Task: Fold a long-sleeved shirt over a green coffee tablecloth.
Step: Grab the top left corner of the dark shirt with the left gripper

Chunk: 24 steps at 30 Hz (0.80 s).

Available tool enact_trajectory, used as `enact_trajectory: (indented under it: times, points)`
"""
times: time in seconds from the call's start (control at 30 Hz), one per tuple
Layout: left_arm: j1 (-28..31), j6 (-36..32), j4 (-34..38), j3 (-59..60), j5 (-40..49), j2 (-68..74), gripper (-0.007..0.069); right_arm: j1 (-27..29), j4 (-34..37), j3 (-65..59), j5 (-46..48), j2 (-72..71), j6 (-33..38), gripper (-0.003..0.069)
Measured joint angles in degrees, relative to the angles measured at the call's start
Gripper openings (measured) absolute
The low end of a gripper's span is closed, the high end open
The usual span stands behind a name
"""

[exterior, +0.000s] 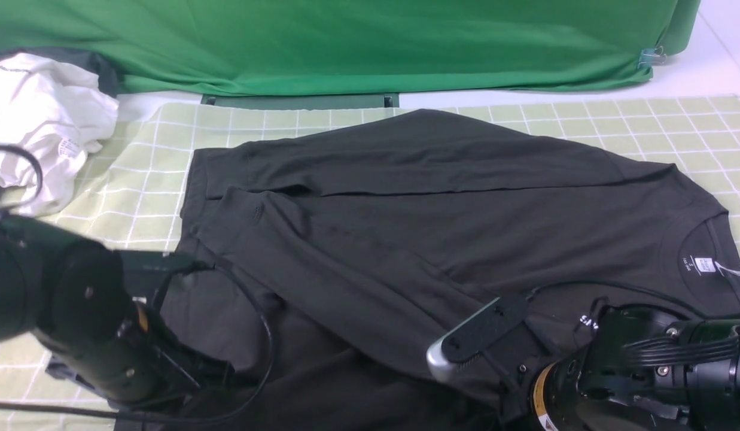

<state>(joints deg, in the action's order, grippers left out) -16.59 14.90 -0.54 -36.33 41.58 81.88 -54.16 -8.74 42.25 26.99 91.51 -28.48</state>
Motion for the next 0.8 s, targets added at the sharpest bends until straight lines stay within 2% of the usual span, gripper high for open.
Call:
enact_trajectory:
  times: [0.07, 0.1, 0.13, 0.17, 0.23, 0.3, 0.47, 0.8]
  points:
    - [0.0, 0.2, 0.0, 1.2, 0.0, 0.0, 0.0002, 0.9, -0.8, 0.0, -0.7, 0.0, -0.3, 0.0413]
    - [0.0, 0.2, 0.0, 1.4, 0.0, 0.0, 0.0002, 1.1, -0.9, 0.0, -0.7, 0.0, -0.4, 0.0403]
    - [0.0, 0.3, -0.3, 1.8, 0.1, 0.0, 0.0002, 1.6, -1.1, 0.0, -0.8, 0.0, -0.4, 0.0311]
    - [0.0, 0.3, -0.5, 2.0, 0.3, 0.0, 0.0002, 1.8, -1.2, 0.0, -0.8, 0.0, -0.4, 0.0257]
    - [0.0, 0.4, -0.9, 2.3, 0.7, 0.0, 0.0004, 1.8, -1.2, 0.0, -0.4, 0.0, 0.3, 0.0103]
    - [0.0, 0.4, -0.9, 2.3, 1.3, 0.0, 0.0006, 1.8, -1.0, 0.0, 0.3, -0.1, 0.3, 0.0047]
    - [0.0, 0.4, -1.2, 2.3, 2.9, -0.3, 0.0008, 0.3, -0.6, 0.0, 5.3, -1.8, 0.4, 0.0027]
    - [0.0, 0.4, -1.3, 2.3, 8.8, -5.1, 0.0011, -9.6, 1.1, 0.0, 18.7, -7.1, -1.9, 0.0027]
